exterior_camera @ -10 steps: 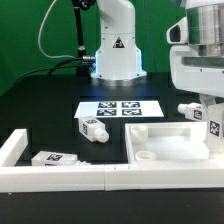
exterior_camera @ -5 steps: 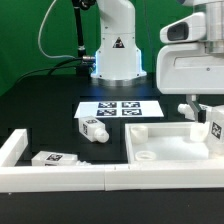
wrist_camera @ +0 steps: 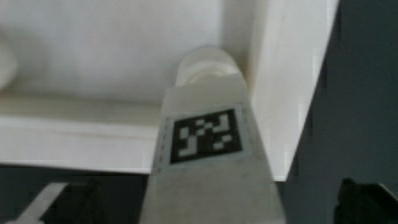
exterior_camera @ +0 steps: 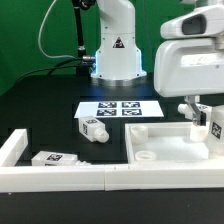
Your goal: Assemble one leg
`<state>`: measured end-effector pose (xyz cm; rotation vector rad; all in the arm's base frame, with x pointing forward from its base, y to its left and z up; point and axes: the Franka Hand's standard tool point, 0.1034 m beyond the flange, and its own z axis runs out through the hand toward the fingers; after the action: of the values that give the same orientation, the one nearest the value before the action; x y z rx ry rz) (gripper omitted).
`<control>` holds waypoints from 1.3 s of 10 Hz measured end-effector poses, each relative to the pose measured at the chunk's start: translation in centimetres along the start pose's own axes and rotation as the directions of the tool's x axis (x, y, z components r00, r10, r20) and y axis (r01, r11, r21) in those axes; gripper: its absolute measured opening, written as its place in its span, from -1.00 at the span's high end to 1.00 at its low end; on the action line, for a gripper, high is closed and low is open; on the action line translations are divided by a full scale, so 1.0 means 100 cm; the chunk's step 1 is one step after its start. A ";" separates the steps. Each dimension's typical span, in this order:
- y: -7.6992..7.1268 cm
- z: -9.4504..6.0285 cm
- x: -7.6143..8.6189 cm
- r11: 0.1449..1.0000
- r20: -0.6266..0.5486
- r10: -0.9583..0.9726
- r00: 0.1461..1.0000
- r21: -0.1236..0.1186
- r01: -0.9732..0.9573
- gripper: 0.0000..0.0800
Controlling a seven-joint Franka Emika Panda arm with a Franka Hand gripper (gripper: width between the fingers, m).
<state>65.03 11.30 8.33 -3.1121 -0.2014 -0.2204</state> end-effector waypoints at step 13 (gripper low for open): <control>0.010 0.001 -0.008 0.410 0.036 0.911 0.411 0.019 -0.912 0.29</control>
Offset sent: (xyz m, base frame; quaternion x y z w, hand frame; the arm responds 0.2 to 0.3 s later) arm 0.0000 0.0000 0.0000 0.0000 0.0000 0.0000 1.0000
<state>64.39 10.18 8.10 -2.6350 1.4657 -0.1328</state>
